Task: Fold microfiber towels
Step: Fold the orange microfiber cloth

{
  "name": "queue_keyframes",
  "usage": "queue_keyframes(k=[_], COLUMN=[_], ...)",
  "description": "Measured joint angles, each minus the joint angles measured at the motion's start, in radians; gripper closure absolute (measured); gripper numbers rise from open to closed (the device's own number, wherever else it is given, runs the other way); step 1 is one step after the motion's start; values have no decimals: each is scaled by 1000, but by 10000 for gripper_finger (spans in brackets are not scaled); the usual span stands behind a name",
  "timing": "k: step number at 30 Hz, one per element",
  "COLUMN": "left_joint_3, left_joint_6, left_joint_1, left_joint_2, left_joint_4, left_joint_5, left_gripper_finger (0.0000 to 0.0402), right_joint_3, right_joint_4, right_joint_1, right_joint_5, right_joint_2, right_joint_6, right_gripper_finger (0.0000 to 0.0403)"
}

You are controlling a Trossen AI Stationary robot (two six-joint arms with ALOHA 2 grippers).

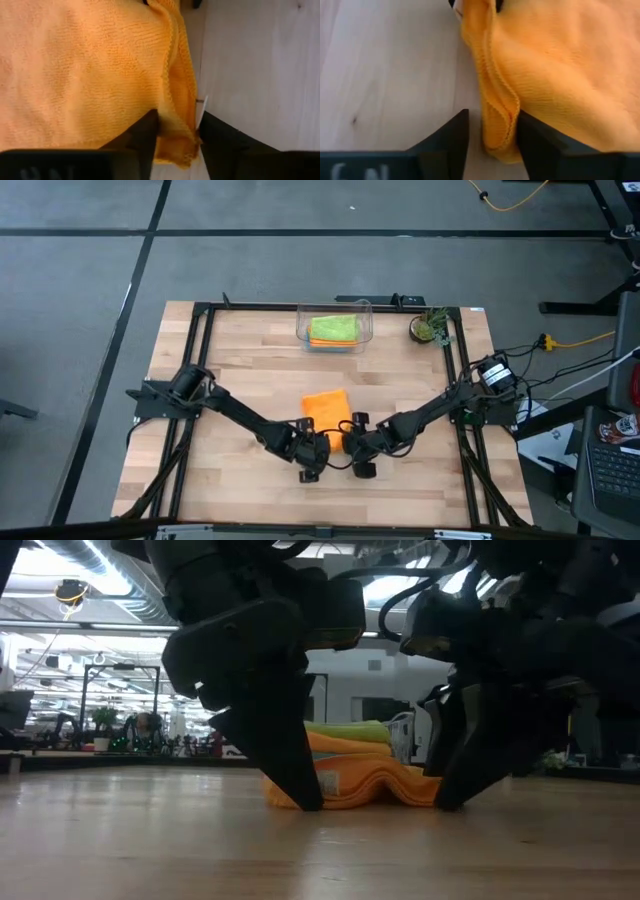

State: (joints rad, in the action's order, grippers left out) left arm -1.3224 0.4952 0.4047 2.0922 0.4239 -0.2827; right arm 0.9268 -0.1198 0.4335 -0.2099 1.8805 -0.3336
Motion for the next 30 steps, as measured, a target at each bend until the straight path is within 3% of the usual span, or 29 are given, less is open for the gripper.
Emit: queue_keyframes(k=[9,12,23,30], left_joint_3=[2,-4,-201,-322], left_joint_6=[74,93,105,104], left_joint_1=[30,37,70,97], left_joint_2=[2,0,-1,-2], left_joint_4=[3,11,30,82], left_joint_5=[-21,-13,289,345], left_gripper_finger=[385,395,401,401], right_joint_3=[-2,11,241,329], right_joint_4=[-2,-17,-359,-409], right_joint_1=[1,-1,29,50], right_joint_5=[-1,62,377,526], right_joint_2=[0,-1,-56,-61], right_joint_6=[-54,-56,-106,-97], right_gripper_finger=[349,389,396,396])
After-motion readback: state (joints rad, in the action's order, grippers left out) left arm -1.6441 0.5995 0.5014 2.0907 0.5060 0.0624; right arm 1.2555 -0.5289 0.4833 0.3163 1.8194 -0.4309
